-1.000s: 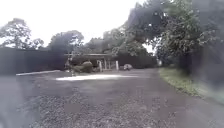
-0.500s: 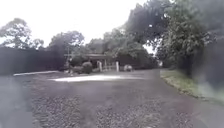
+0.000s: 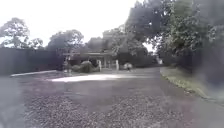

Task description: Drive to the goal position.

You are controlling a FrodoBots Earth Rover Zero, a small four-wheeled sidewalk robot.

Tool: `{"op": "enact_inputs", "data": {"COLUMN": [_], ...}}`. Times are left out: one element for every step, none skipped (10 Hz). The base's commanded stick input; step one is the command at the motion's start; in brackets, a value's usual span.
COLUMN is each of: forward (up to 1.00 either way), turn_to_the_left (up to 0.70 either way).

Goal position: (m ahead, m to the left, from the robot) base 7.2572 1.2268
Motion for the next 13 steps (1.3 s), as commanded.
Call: {"op": "enact_inputs", "data": {"forward": [0.50,0.50,0.50,0.50,0.50,0.50,0.50,0.50,0.50,0.50,0.50,0.50,0.50], "turn_to_the_left": [0.00,0.00,0.00,0.00,0.00,0.00,0.00,0.00,0.00,0.00,0.00,0.00,0.00]}}
